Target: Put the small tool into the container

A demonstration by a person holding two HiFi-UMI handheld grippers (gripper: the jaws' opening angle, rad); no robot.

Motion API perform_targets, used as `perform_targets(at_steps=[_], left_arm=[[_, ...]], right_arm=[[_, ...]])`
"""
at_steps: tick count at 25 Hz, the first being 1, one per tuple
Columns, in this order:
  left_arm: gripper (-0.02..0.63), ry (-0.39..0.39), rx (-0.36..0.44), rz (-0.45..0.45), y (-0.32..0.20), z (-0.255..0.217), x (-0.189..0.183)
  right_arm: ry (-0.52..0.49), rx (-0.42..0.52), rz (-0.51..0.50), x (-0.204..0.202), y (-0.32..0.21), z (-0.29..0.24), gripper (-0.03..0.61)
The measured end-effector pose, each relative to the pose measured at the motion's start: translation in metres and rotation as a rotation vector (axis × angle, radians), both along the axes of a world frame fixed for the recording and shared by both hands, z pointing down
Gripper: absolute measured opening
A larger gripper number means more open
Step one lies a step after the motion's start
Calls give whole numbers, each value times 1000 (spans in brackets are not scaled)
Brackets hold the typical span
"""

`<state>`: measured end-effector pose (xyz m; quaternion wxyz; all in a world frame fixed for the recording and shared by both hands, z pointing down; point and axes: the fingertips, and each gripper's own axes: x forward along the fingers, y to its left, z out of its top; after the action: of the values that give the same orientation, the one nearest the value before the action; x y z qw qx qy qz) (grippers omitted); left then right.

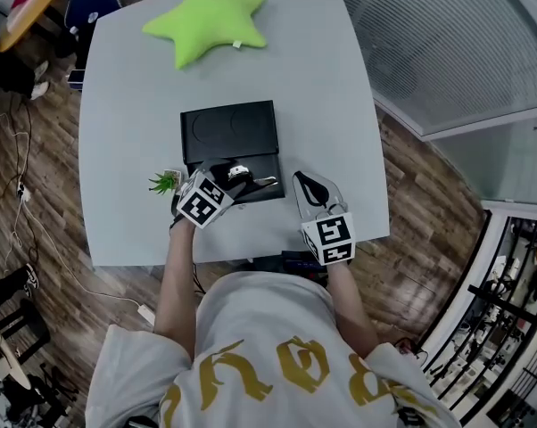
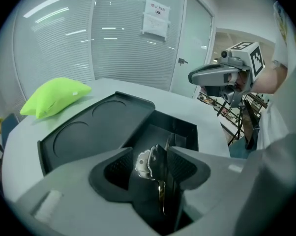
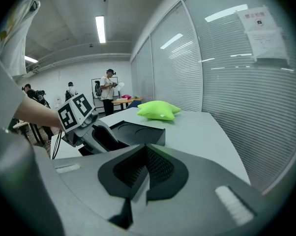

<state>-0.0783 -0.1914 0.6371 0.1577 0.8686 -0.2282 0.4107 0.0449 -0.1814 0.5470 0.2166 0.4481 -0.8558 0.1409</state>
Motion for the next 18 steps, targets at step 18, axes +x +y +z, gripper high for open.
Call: perform_targets(at_steps=[18], left_arm=[[3,471,341,-468,-3,-166,-19]], right_arm=[[-107,198,-108,-28,18,-77,23]])
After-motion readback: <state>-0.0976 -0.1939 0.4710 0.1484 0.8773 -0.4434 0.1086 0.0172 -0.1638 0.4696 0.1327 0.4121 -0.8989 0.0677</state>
